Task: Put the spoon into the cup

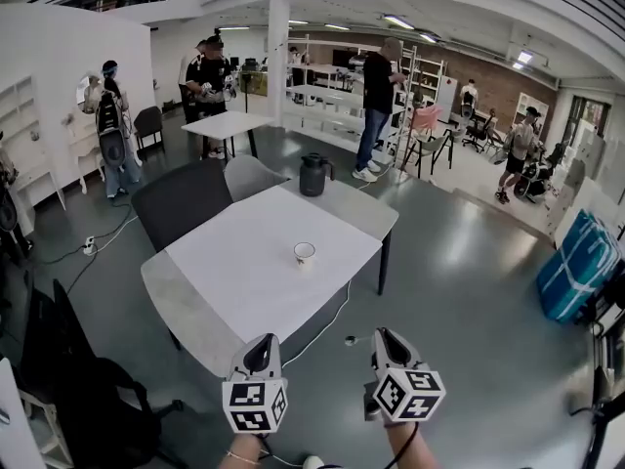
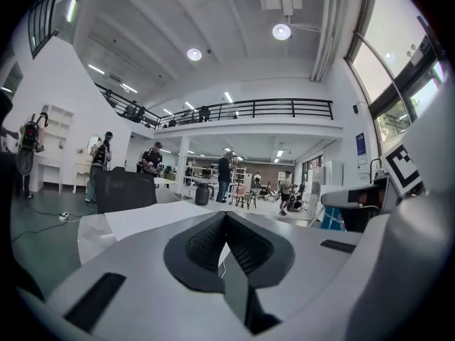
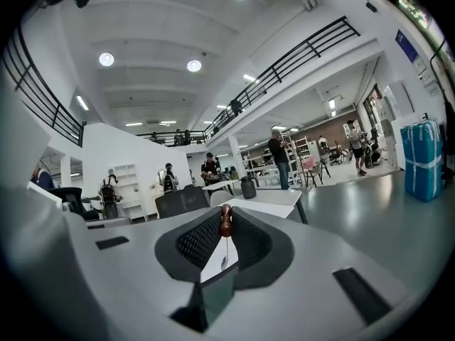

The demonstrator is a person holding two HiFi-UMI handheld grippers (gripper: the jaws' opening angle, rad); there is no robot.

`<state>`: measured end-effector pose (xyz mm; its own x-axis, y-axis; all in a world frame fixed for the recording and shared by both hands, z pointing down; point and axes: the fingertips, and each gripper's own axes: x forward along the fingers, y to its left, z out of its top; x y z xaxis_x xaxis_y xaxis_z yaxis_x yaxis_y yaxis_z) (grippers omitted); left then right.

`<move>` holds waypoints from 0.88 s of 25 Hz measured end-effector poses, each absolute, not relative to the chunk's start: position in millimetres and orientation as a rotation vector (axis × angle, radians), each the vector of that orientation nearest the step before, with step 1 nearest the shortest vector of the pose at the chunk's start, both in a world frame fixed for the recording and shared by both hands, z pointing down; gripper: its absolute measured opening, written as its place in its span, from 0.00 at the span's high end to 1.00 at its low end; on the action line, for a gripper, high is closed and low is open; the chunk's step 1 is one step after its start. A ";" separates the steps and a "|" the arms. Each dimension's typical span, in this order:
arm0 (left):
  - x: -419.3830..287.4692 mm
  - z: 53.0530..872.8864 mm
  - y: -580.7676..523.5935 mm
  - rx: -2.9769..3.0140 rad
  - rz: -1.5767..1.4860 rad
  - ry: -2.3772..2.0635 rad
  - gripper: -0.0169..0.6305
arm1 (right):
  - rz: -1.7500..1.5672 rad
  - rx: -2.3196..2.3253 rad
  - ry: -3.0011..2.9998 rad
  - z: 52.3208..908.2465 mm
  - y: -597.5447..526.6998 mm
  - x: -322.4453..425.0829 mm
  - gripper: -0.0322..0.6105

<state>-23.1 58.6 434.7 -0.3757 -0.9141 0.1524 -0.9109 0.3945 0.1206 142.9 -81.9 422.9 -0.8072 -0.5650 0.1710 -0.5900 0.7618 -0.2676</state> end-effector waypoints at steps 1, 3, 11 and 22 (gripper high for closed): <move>-25.1 435.4 50.7 1.624 -0.019 -2.456 0.95 | 0.484 0.936 -2.871 424.6 -89.9 141.3 0.85; -29.1 437.0 37.5 1.613 -0.014 -2.458 0.95 | 0.489 0.921 -2.865 427.9 -104.1 137.6 0.85; -50.2 452.2 12.1 1.569 -0.008 -2.447 0.95 | 0.533 0.862 -2.843 445.1 -130.3 107.5 0.85; -77.6 459.5 -35.6 1.557 -0.053 -2.431 0.95 | 0.529 0.881 -2.816 448.9 -175.0 89.1 0.85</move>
